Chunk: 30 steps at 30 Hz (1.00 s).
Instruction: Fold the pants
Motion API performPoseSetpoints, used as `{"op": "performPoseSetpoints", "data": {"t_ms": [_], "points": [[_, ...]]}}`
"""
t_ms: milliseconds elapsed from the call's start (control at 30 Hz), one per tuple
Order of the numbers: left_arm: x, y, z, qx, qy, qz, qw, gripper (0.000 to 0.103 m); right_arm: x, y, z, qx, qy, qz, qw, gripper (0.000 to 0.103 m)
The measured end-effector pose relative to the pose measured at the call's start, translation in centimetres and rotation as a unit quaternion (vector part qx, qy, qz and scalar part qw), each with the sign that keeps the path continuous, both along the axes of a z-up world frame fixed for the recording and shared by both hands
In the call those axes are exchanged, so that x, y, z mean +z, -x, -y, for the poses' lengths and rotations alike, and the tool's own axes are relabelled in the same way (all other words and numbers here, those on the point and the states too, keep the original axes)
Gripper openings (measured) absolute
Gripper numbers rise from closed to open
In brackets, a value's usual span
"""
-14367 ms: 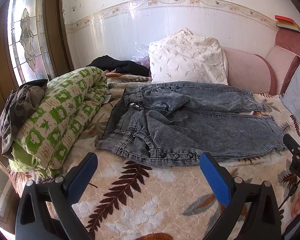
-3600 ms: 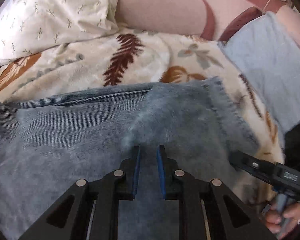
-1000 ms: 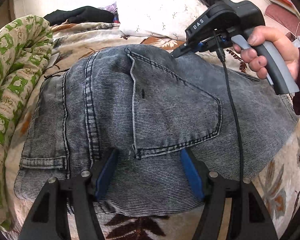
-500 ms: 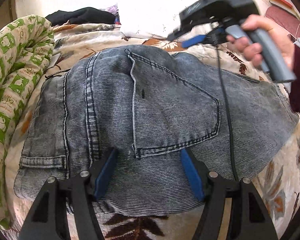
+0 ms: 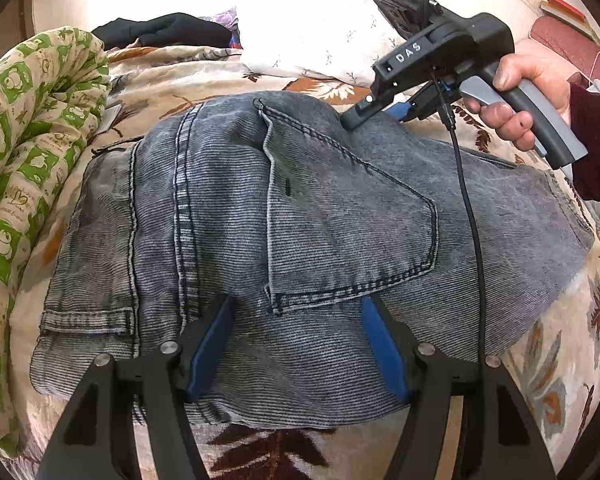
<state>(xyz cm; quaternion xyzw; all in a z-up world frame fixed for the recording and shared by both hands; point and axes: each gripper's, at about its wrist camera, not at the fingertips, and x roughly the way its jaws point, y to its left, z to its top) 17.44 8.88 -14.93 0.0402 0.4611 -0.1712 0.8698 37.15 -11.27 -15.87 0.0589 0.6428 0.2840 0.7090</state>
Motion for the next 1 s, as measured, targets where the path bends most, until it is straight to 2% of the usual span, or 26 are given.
{"op": "performPoseSetpoints", "data": {"t_ms": [67, 167, 267, 367, 400, 500, 633, 733, 800, 833, 867, 933, 1000], "points": [[0.0, 0.0, 0.0, 0.0, 0.0, 0.0, 1.0, 0.069, 0.1, 0.1, 0.0, 0.003, 0.007, 0.007, 1.0, 0.021], [0.0, 0.1, 0.0, 0.004, 0.003, 0.0, 1.0, 0.069, 0.8, 1.1, -0.3, 0.005, 0.019, 0.038, 0.999, 0.016], [0.1, 0.1, 0.1, 0.009, -0.001, 0.006, 0.9999, 0.069, 1.3, 2.1, -1.6, 0.009, 0.062, 0.079, 0.995, 0.014], [0.2, 0.1, 0.1, 0.013, -0.002, 0.01, 0.9999, 0.069, 2.1, 2.7, -3.0, 0.009, 0.119, 0.12, 0.986, 0.013], [0.2, 0.1, 0.1, 0.014, -0.003, 0.014, 0.9998, 0.069, 2.3, 2.8, -3.7, 0.016, 0.145, 0.144, 0.979, 0.012], [0.1, 0.2, 0.2, 0.013, -0.006, 0.017, 0.9997, 0.069, 1.4, 2.6, -4.2, 0.018, 0.176, 0.16, 0.971, 0.011], [0.2, 0.4, 0.1, 0.012, -0.01, 0.021, 0.9997, 0.069, 0.5, 1.8, -3.1, -0.025, 0.146, 0.16, 0.976, 0.011], [0.2, 0.5, 0.3, 0.012, -0.015, 0.025, 0.9995, 0.07, -0.1, 0.7, -1.6, -0.071, 0.108, 0.133, 0.983, 0.012], [0.1, 0.4, 0.2, 0.01, -0.017, 0.026, 0.9995, 0.07, -0.2, 0.6, -1.6, -0.084, 0.101, 0.125, 0.983, 0.013], [0.1, 0.5, 0.2, 0.011, -0.017, 0.025, 0.9995, 0.07, 0.0, 0.6, -1.6, -0.087, 0.101, 0.125, 0.983, 0.015], [0.1, 0.4, 0.2, 0.011, -0.016, 0.024, 0.9995, 0.07, 0.2, 0.7, -1.4, -0.096, 0.096, 0.121, 0.983, 0.025], [0.1, 0.5, 0.2, 0.011, -0.018, 0.025, 0.9994, 0.07, 1.4, 1.7, -0.9, -0.111, 0.083, 0.12, 0.983, 0.028], [0.1, 0.5, 0.3, 0.013, -0.022, 0.028, 0.9993, 0.07, 3.0, 2.9, -0.7, -0.121, 0.089, 0.144, 0.978, 0.03]]}}
